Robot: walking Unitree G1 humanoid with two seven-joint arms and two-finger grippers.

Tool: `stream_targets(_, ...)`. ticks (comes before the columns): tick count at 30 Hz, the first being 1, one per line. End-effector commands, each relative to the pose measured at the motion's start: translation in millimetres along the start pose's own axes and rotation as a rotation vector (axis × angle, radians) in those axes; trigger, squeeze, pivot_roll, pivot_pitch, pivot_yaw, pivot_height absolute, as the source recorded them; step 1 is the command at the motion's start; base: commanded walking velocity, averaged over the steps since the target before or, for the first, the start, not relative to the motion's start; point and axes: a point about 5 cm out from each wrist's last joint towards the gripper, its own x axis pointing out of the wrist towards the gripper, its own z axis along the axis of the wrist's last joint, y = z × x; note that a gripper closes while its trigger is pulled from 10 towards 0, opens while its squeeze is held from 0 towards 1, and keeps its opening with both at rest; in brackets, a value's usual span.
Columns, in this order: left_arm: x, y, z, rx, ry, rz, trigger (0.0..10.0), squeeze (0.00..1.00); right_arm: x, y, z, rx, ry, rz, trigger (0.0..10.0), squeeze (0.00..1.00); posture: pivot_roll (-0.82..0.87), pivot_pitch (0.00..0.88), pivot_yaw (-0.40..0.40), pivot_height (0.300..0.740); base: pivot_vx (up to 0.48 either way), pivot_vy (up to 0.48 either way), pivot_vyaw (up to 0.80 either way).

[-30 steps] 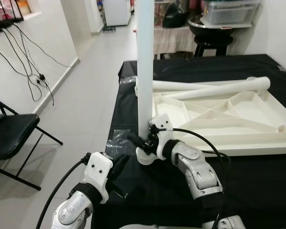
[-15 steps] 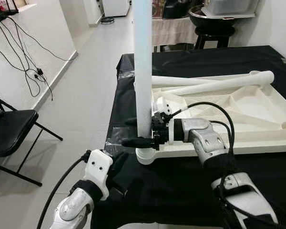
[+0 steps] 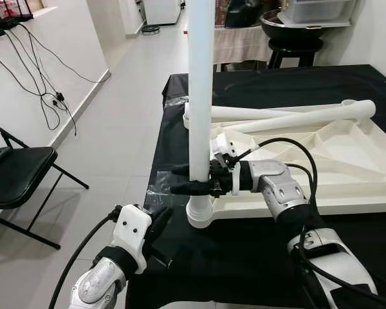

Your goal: Building children table

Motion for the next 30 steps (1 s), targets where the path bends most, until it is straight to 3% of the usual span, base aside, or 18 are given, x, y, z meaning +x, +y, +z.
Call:
stream_targets(1, -2.5, -1.1, 0, -0.002, 0.012, -0.005, 10.0, 0.00, -4.2, -4.3, -22, 0.079, 0.068, -0.331, 0.0, 0.00, 0.06, 0.115, 0.018, 0.740, 0.000, 0.000, 0.00)
stream_targets(2, -2.5, -1.1, 0, -0.002, 0.012, -0.005, 10.0, 0.00, -4.2, -4.3, -22, 0.079, 0.068, -0.331, 0.0, 0.00, 0.06, 0.115, 0.018, 0.740, 0.000, 0.000, 0.00)
stream_targets(3, -3.7, -0.4, 1, 0.000, 0.012, -0.005, 10.0, 0.00, -9.0, 6.7, -35, 0.191, 0.104, -0.668, 0.0, 0.00, 0.05, 0.130, 0.018, 0.740, 0.000, 0.000, 0.00)
stream_targets(4, -4.3, 0.7, 2, 0.000, 0.011, -0.005, 10.0, 0.00, -14.4, 32.4, -49, 0.209, 0.185, -0.741, 0.0, 0.00, 0.05, 0.144, 0.024, 0.740, 0.000, 0.000, 0.00)
stream_targets(5, -4.3, 0.7, 2, 0.000, 0.011, -0.005, 10.0, 0.00, -14.4, 32.4, -49, 0.209, 0.185, -0.741, 0.0, 0.00, 0.05, 0.144, 0.024, 0.740, 0.000, 0.000, 0.00)
stream_targets(6, -4.5, 1.5, 2, 0.004, 0.012, -0.006, 10.0, 0.00, -14.7, 44.8, -42, 0.087, 0.190, -0.752, 0.0, 0.00, 0.03, 0.136, 0.042, 0.740, 0.000, 0.000, 0.00)
stream_targets(14, -0.4, 3.9, 1, 0.004, 0.023, -0.034, 10.0, 0.00, 7.6, 49.3, -34, 0.047, 0.146, -0.565, 0.0, 0.00, 0.02, 0.111, 0.055, 0.740, 0.000, 0.000, 0.00)
stream_targets(15, 0.0, 3.9, 1, 0.005, 0.021, -0.032, 10.0, 0.00, 8.6, 50.1, -33, 0.029, 0.159, -0.561, 1.5, 0.00, 0.02, 0.108, 0.049, 0.740, 0.000, 0.000, 0.00)
stream_targets(16, 0.8, 3.8, 1, 0.005, 0.018, -0.028, 10.0, 0.00, 11.3, 49.2, -32, 0.031, 0.146, -0.516, 10.0, 0.00, 0.02, 0.100, 0.043, 0.740, 0.000, 0.000, 0.00)
stream_targets(17, 0.8, 3.8, 1, 0.005, 0.018, -0.028, 10.0, 0.00, 11.3, 49.2, -32, 0.031, 0.146, -0.516, 10.0, 0.00, 0.02, 0.100, 0.043, 0.740, 0.000, 0.000, 0.00)
stream_targets(18, 1.7, 3.6, 1, 0.005, 0.017, -0.024, 10.0, 0.00, 13.0, 49.1, -30, 0.054, 0.127, -0.481, 10.0, 0.88, 0.02, 0.097, 0.039, 0.740, 0.000, 0.000, 0.00)
stream_targets(19, 2.3, 3.4, 1, 0.005, 0.016, -0.021, 10.0, 0.00, 14.1, 48.9, -28, 0.081, 0.103, -0.451, 10.0, 1.00, 0.02, 0.097, 0.038, 0.740, 0.000, 0.000, 0.00)
stream_targets(20, 2.3, 3.4, 1, 0.005, 0.016, -0.021, 10.0, 0.00, 14.1, 48.9, -28, 0.081, 0.103, -0.451, 10.0, 1.00, 0.02, 0.097, 0.038, 0.740, 0.000, 0.000, 0.00)
stream_targets(24, 3.1, 2.4, 1, 0.002, 0.014, -0.017, 10.0, 0.00, 13.1, 46.1, -9, 0.135, -0.039, -0.171, 10.0, 1.00, 0.02, 0.094, 0.034, 0.740, 0.000, 0.000, 0.00)
stream_targets(25, 3.4, 2.1, 1, 0.000, 0.013, -0.017, 10.0, 0.00, 11.3, 41.7, -6, 0.103, -0.039, -0.088, 10.0, 0.77, 0.02, 0.091, 0.032, 0.740, 0.000, 0.000, 0.00)
stream_targets(27, 3.7, 2.0, 1, -0.001, 0.012, -0.018, 10.0, 0.00, 9.9, 38.7, -5, 0.079, -0.029, -0.046, 10.0, 0.77, 0.02, 0.091, 0.032, 0.740, 0.000, 0.000, 0.00)
stream_targets(28, 4.3, 1.6, 1, -0.004, 0.012, -0.021, 10.0, 0.00, 8.6, 32.7, -5, 0.059, -0.014, -0.001, 10.0, 0.00, 0.02, 0.086, 0.032, 0.740, 0.000, 0.000, 0.00)
stream_targets(30, 5.7, 0.4, 0, -0.008, 0.011, -0.025, 10.0, 0.00, 7.4, 14.0, 0, 0.066, -0.009, 0.081, 10.0, 0.00, 0.02, 0.083, 0.029, 0.740, 0.000, 0.000, 0.00)
